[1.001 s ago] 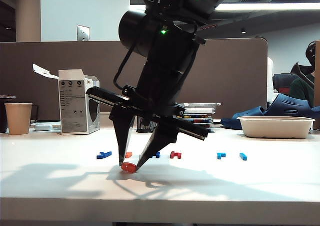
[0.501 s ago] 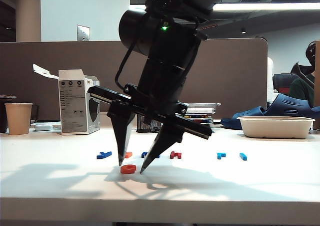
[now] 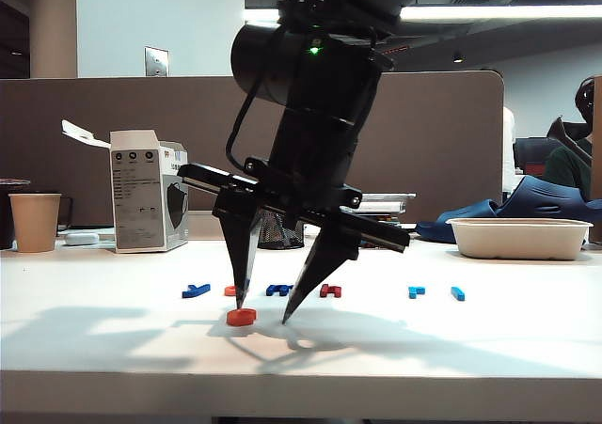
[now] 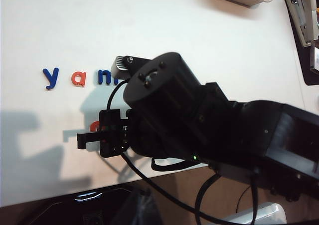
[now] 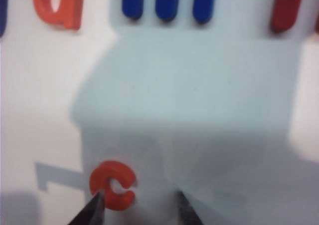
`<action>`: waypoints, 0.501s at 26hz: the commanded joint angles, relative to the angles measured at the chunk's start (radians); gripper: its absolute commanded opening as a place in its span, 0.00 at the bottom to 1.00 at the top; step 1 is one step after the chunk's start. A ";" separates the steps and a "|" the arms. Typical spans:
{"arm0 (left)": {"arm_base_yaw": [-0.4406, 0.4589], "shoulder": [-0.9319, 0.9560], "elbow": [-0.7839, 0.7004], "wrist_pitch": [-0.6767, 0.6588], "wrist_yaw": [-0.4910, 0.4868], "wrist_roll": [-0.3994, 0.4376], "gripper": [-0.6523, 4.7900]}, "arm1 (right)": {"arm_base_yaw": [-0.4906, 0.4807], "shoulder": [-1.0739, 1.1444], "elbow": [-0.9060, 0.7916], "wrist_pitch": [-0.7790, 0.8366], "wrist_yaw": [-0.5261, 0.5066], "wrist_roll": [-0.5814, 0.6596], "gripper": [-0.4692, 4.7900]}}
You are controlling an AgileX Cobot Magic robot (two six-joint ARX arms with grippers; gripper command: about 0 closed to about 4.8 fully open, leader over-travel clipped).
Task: Select the appropriate letters from the row of letter magnets placed on the table to arrange into the word "car".
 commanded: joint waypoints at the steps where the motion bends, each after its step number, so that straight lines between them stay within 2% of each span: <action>1: 0.000 -0.002 0.002 0.006 -0.003 0.001 0.11 | 0.000 0.005 0.053 -0.049 0.018 -0.045 0.45; 13: 0.000 -0.002 0.002 0.006 -0.003 0.001 0.11 | -0.005 0.005 0.215 -0.117 0.036 -0.227 0.45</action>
